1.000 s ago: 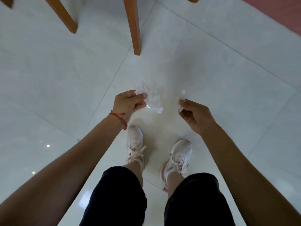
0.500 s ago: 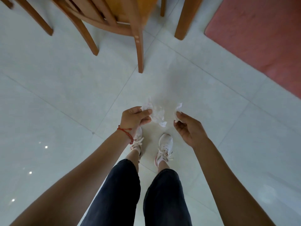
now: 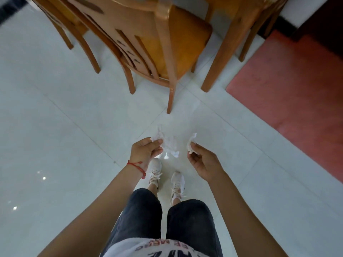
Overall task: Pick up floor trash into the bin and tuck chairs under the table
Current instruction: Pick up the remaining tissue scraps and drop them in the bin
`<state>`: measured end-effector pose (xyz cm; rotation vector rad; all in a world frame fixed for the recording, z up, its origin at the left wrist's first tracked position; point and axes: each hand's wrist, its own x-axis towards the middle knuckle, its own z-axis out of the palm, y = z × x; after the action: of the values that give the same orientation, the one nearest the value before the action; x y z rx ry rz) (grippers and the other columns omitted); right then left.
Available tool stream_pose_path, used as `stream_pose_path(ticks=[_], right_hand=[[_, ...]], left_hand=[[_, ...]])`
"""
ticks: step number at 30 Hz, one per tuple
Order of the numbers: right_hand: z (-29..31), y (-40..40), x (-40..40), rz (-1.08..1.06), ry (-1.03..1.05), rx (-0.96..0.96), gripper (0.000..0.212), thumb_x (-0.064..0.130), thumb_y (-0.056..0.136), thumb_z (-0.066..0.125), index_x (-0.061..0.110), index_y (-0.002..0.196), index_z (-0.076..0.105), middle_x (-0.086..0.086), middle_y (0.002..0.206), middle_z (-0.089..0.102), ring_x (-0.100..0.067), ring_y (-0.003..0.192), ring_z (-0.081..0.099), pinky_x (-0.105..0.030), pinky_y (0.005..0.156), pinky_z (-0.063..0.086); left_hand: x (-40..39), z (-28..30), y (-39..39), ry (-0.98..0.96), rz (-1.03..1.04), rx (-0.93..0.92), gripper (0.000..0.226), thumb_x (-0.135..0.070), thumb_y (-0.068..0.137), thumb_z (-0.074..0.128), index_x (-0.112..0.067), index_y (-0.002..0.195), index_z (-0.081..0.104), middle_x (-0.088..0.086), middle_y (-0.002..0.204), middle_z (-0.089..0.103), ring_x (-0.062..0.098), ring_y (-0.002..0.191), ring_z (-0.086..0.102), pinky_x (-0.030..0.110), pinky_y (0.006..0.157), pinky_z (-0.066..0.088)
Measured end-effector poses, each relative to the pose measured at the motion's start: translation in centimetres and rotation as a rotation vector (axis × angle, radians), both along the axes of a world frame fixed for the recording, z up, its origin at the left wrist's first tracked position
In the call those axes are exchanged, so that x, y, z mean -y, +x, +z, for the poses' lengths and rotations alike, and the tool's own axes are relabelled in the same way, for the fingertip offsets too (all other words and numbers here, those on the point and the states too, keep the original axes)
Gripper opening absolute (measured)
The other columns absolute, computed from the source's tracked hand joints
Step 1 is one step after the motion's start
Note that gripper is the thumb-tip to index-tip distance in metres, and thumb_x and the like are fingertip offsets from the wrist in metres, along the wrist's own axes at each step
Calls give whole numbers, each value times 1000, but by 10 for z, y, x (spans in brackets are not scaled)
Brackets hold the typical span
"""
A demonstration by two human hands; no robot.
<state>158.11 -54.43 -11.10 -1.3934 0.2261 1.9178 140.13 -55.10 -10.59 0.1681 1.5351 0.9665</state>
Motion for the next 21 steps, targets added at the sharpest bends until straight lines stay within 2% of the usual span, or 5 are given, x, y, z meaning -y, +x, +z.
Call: stream_pose_path(ticks=[2, 10, 14, 19, 21], right_hand=[[17, -8, -1, 50, 12, -2, 24, -3, 79, 63, 4, 58, 72, -6, 59, 68, -11, 55, 64, -20, 54, 54], [58, -48, -7, 224, 30, 12, 2, -2, 78, 65, 0, 76, 66, -8, 69, 62, -16, 69, 58, -21, 61, 55], [67, -75, -9, 332, 34, 22, 3, -2, 78, 66, -1, 80, 65, -10, 76, 61, -16, 71, 57, -21, 60, 56], [76, -126, -9, 452, 47, 48, 7, -1, 77, 67, -2, 84, 64, -11, 82, 61, -16, 74, 58, -20, 58, 56], [78, -150, -8, 499, 53, 46, 5, -1, 78, 66, -2, 83, 65, -11, 84, 61, -16, 75, 58, -19, 57, 55]], left_hand=[[7, 14, -9, 27, 59, 0, 13, 3, 77, 65, -3, 79, 55, -1, 50, 55, 7, 46, 54, 17, 57, 55], [42, 52, -48, 100, 288, -40, 29, -1, 78, 66, -8, 56, 47, -4, 47, 57, 5, 49, 56, 15, 57, 52], [63, 62, -74, 95, 414, -32, 27, -1, 78, 66, -11, 62, 47, 6, 64, 49, 10, 54, 53, 17, 60, 54], [91, 69, -117, 119, 573, -14, 15, -3, 79, 65, -8, 83, 52, 6, 66, 46, 6, 49, 54, 16, 58, 53], [103, 68, -138, 112, 633, -7, 12, -3, 79, 65, -7, 77, 54, 5, 64, 48, 7, 49, 55, 16, 58, 53]])
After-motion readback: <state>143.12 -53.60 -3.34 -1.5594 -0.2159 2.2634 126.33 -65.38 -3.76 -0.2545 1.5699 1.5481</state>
